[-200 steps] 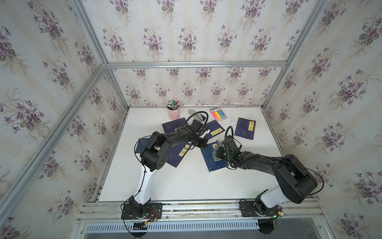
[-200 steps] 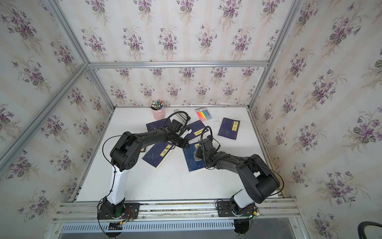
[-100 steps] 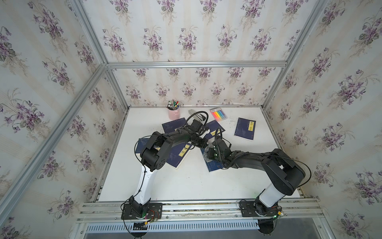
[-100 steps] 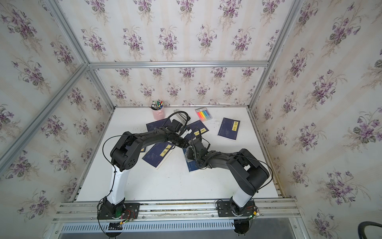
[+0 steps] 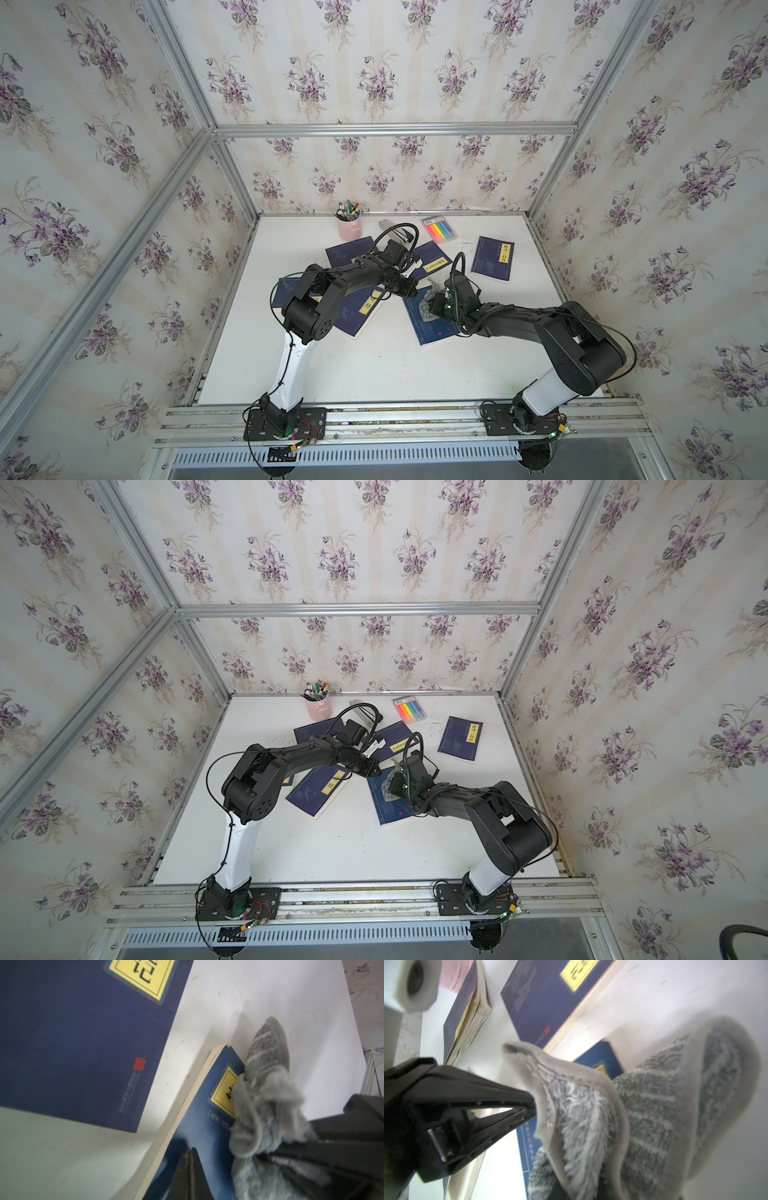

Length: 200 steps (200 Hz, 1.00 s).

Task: Wipe the cover of the book
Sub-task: Wipe the dirt from the cover of the book, then adjust the book at the center of the board.

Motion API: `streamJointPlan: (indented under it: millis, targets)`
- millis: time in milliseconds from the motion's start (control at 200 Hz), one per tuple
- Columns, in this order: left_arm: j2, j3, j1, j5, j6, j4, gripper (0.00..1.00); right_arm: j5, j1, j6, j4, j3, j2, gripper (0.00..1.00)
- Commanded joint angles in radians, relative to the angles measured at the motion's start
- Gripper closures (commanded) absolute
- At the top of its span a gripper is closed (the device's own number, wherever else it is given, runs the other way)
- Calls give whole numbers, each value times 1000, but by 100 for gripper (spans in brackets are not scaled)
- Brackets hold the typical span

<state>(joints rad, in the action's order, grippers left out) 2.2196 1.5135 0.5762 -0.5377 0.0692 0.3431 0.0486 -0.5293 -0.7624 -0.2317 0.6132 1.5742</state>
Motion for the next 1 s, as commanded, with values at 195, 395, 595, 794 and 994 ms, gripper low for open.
streamJointPlan:
  millis: [195, 395, 595, 794, 994]
  targets:
    - [-24, -103, 9, 189, -10, 137, 100, -19, 20, 66, 38, -23, -129, 100]
    - [-151, -119, 30, 195, -7, 108, 100, 13, 22, 70, 33, -32, -172, 100]
    - [-286, -207, 98, 213, 10, 116, 99, -7, 22, 86, 66, -37, -195, 100]
    - [-471, -388, 208, 184, 81, -31, 99, 0, 25, 93, 46, -39, -166, 100]
    - [-513, -445, 290, 172, 174, -122, 100, -30, 38, 74, 93, -29, -143, 100]
